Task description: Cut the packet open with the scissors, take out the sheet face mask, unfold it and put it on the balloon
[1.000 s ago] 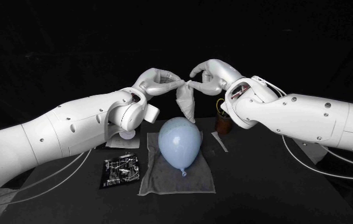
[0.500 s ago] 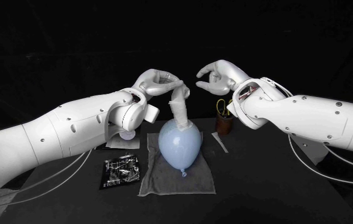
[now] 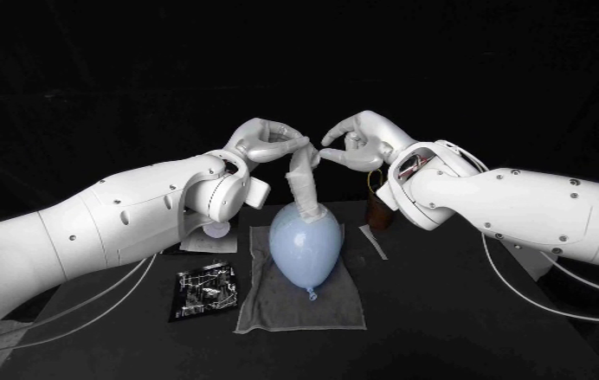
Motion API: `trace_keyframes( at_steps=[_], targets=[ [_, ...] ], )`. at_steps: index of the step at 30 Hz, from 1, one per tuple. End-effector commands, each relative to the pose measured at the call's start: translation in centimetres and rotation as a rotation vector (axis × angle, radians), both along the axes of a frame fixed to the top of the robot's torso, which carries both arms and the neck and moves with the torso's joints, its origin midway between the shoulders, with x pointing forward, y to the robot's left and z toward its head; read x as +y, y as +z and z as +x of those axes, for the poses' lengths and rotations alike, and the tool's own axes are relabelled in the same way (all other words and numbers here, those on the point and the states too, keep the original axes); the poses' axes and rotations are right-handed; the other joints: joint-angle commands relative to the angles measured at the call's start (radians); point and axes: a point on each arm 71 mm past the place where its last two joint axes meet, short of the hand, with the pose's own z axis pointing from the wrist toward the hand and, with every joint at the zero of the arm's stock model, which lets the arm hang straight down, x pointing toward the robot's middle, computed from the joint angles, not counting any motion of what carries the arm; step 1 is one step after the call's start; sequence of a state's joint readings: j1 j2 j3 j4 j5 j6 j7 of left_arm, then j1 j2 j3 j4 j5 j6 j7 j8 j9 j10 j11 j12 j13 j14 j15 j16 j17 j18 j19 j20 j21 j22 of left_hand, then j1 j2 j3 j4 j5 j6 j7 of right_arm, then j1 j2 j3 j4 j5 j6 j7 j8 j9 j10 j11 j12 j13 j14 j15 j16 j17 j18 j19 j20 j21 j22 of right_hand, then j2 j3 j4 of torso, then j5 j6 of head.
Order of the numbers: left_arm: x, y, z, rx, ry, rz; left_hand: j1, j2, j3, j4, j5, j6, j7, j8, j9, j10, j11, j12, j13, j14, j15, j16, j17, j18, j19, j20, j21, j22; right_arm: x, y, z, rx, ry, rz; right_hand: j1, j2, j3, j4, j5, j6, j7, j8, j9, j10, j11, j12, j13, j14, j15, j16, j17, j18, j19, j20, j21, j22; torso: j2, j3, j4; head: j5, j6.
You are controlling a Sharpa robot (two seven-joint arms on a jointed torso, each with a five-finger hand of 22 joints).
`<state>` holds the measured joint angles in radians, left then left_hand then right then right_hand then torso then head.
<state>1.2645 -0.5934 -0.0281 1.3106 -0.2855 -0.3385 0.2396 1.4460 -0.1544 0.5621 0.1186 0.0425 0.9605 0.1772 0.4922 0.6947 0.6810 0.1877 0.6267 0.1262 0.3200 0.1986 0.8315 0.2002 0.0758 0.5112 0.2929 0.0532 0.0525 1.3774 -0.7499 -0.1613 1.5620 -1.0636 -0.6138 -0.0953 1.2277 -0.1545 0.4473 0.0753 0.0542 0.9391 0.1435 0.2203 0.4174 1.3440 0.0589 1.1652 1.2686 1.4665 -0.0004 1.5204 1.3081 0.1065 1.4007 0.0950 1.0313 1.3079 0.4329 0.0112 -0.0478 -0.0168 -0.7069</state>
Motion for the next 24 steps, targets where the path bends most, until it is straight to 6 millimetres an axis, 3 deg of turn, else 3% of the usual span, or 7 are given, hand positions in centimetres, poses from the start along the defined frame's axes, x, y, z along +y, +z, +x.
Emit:
trace_keyframes(
  at_steps=[1, 8, 11, 24],
  targets=[
    [-0.1, 0.2, 0.1, 0.004, 0.015, -0.005, 0.010, 0.000, 0.006, 0.000, 0.005, 0.001, 0.007, 0.003, 0.002, -0.006, 0.000, 0.005, 0.001, -0.010, 0.000, 0.006, 0.001, -0.015, 0.000, 0.001, 0.000, 0.001, 0.3, -0.2, -0.5, 0.025, -0.036, 0.099, -0.009, -0.002, -0.011, 0.003, -0.002, 0.010, -0.002, 0.006, -0.001, 0.015, 0.000, 0.019, 0.014, 0.065, -0.007, 0.008, 0.193, -0.007, 0.012, 0.000, 0.016, 0.093, 0.000, -0.0002, -0.0002, 0.001, 0.000],
    [0.0, 0.1, 0.1, 0.007, 0.022, -0.004, 0.010, 0.000, 0.006, 0.000, 0.005, 0.000, 0.008, 0.003, 0.003, -0.007, 0.000, 0.005, 0.002, -0.010, 0.000, 0.007, 0.002, -0.015, 0.001, 0.001, 0.000, 0.001, 1.2, -0.7, -1.5, 0.065, -0.088, 0.150, -0.003, 0.003, -0.024, 0.015, -0.001, 0.045, -0.017, 0.023, 0.001, 0.042, -0.013, 0.063, 0.041, 0.078, -0.018, 0.022, 0.213, -0.015, 0.033, -0.009, 0.067, 0.113, 0.001, 0.0007, 0.0001, 0.003, -0.001],
    [0.0, 0.1, 0.1, 0.008, 0.024, -0.004, 0.010, 0.000, 0.006, 0.000, 0.005, 0.000, 0.008, 0.003, 0.003, -0.007, 0.000, 0.005, 0.002, -0.010, 0.000, 0.007, 0.002, -0.015, 0.001, 0.001, 0.000, 0.001, 1.6, -1.0, -1.4, 0.091, -0.109, 0.141, -0.020, -0.010, -0.045, 0.030, -0.002, 0.040, -0.015, 0.019, -0.002, 0.038, -0.012, 0.058, 0.036, 0.076, -0.019, 0.019, 0.208, -0.014, 0.031, -0.012, 0.055, 0.110, 0.000, 0.0002, -0.0001, 0.002, -0.001],
    [0.0, 0.1, 0.1, 0.014, 0.027, -0.009, 0.009, 0.000, 0.007, 0.000, 0.005, 0.000, 0.009, 0.004, 0.005, -0.007, 0.000, 0.007, 0.002, -0.012, -0.001, 0.011, 0.003, -0.015, 0.001, 0.001, 0.000, 0.001, 2.7, -2.0, -0.8, 0.121, -0.133, 0.110, -0.031, -0.018, -0.068, 0.049, -0.003, 0.045, -0.017, 0.022, -0.004, 0.035, -0.013, 0.056, 0.032, 0.075, -0.019, 0.018, 0.207, -0.013, 0.029, -0.012, 0.051, 0.110, 0.001, 0.0007, 0.0002, 0.002, -0.003]
  ],
)
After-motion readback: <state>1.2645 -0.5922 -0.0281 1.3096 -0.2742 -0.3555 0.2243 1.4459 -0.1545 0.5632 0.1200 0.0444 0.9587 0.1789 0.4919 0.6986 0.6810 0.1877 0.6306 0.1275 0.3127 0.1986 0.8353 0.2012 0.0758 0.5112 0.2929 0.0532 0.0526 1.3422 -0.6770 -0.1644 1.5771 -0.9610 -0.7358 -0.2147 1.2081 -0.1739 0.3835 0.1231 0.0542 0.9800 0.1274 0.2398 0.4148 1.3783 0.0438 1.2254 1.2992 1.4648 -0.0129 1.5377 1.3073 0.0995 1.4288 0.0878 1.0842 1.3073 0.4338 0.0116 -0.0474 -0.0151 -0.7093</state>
